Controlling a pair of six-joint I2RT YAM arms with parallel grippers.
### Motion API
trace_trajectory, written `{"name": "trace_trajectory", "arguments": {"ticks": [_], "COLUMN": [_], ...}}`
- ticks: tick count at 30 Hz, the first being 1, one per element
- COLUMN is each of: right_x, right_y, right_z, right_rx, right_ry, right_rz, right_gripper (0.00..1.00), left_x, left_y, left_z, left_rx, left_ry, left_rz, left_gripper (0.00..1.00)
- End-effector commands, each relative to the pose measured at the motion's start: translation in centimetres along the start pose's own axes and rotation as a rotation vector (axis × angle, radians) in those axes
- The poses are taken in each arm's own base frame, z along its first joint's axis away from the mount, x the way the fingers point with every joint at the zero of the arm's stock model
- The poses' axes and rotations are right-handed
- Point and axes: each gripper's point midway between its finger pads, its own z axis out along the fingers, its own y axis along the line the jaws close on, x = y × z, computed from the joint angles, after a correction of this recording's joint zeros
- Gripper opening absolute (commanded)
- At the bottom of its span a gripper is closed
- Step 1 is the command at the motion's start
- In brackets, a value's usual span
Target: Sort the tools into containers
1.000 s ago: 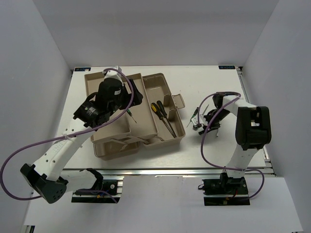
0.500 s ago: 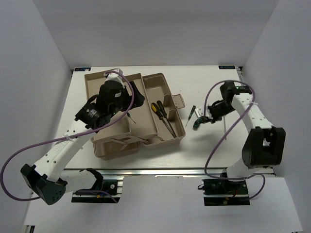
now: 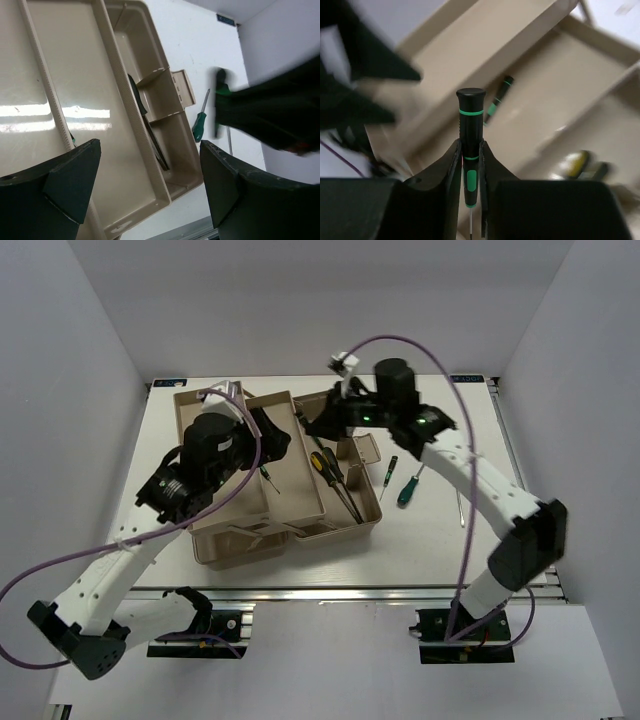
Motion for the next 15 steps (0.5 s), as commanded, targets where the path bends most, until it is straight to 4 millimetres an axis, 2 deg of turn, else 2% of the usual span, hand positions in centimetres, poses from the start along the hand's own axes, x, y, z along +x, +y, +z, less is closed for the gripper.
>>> {"name": "trace_trajectory", "arguments": {"ticks": [1, 2, 3, 4, 6, 7, 10, 13, 14, 15], "right_x": [-1.6, -1.8, -0.2, -0.1, 0.6, 0.9, 1.7, 0.6, -0.1, -1.8], "right_y": [-2.0, -2.0, -2.7, -2.5, -3.8, -3.9, -3.9, -3.4, -3.6, -3.2], "right_z": [5.6, 6.4, 7.9, 8.6, 9.8, 10.1, 10.5, 9.5, 8.9, 7.6], "right_rx": [0.158, 0.138, 0.131, 0.128, 0.181, 0.189, 0.168, 0.134, 0.136, 0.140], "right_ry": [-0.080, -0.070, -0.036, -0.039, -0.055, -0.043, -0.016, -0.033, -0.048, -0.085], "right_rz": [0.683, 0.749, 0.822, 0.870, 0.842, 0.797, 0.728, 0.586, 0.480, 0.384], "right_gripper": [0.00, 0.00, 0.00, 0.00, 0.00, 0.06, 0.48, 0.64, 0.69, 0.75], "left_x": [-3.9, -4.2, -4.5, -4.6, -4.5, -4.2, -3.5, -2.9, -2.7, -2.8], "left_y": [-1.5, -1.7, -2.0, -2.1, -2.6, -2.9, -3.9, -4.7, -4.9, -5.2], "left_z": [-3.0, -3.4, -3.7, -4.0, -4.2, -4.1, -3.5, -2.5, -1.9, -1.8], "left_rx": [0.071, 0.085, 0.098, 0.107, 0.135, 0.148, 0.201, 0.237, 0.238, 0.251], "left_ry": [-0.136, -0.145, -0.156, -0.157, -0.145, -0.134, -0.099, -0.073, -0.065, -0.067], "left_rz": [0.005, 0.007, 0.007, 0.010, 0.012, 0.013, 0.021, 0.031, 0.036, 0.037], "left_gripper": [0.89, 0.89, 0.89, 0.88, 0.88, 0.87, 0.85, 0.81, 0.81, 0.80]}}
